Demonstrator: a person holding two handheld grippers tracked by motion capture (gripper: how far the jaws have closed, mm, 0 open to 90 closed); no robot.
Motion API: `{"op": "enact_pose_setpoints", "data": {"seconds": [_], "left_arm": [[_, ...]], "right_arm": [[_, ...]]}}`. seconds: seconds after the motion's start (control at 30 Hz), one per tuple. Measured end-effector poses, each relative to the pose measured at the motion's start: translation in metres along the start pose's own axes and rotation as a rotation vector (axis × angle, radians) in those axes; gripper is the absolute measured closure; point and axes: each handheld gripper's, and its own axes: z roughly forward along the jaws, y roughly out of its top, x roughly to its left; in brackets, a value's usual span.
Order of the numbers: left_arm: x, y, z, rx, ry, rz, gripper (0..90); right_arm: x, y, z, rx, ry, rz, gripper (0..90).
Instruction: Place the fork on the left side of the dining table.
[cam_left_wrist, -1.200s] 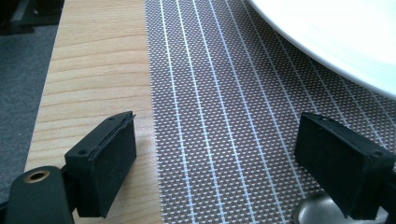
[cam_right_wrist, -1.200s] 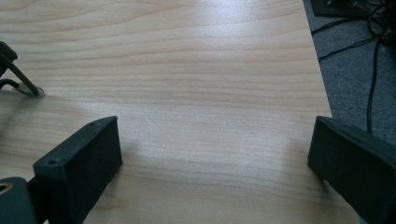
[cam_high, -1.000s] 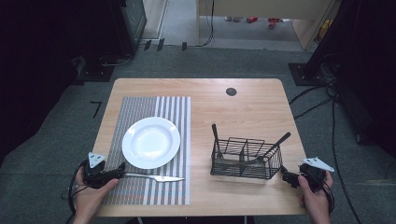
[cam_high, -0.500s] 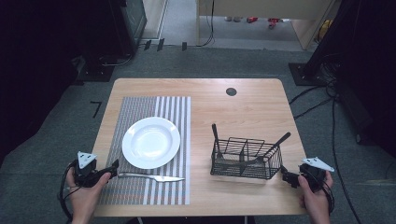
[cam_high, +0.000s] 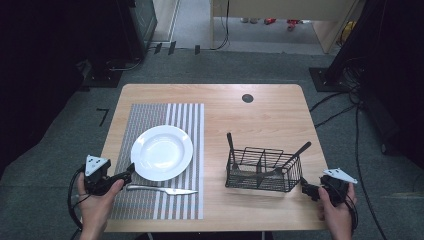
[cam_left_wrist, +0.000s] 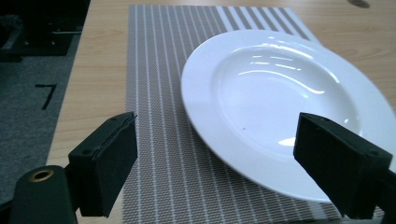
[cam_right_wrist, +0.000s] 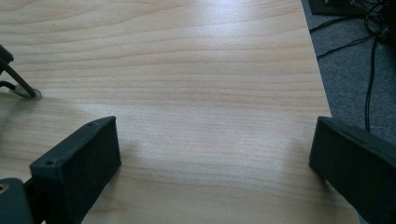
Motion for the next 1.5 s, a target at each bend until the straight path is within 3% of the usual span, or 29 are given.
{"op": "enact_pose_setpoints", "data": {"seconds": [0.2,0.37,0.77,1.27,1.5], "left_arm": [[-0.012,0.01,-0.001,0.007,0.012,-0.009,14.9],[-0.025,0.017,0.001,0.004,-0.004,0.023,14.9],[-0.071,0.046,0.007,-0.039,-0.113,0.09,15.0],[-0.112,0.066,0.015,-0.05,-0.191,0.133,15.0],[-0.142,0.076,0.022,-0.054,-0.251,0.181,15.0]], "right_arm": [[0.0,0.001,0.001,0.007,0.0,0.0,0.2],[-0.001,0.002,0.002,0.007,0.001,-0.003,0.0],[-0.001,0.002,0.003,0.005,0.003,-0.002,0.0],[-0.001,0.002,0.003,0.006,0.005,-0.004,0.0],[-0.001,0.002,0.003,0.004,0.007,-0.008,0.2]]}}
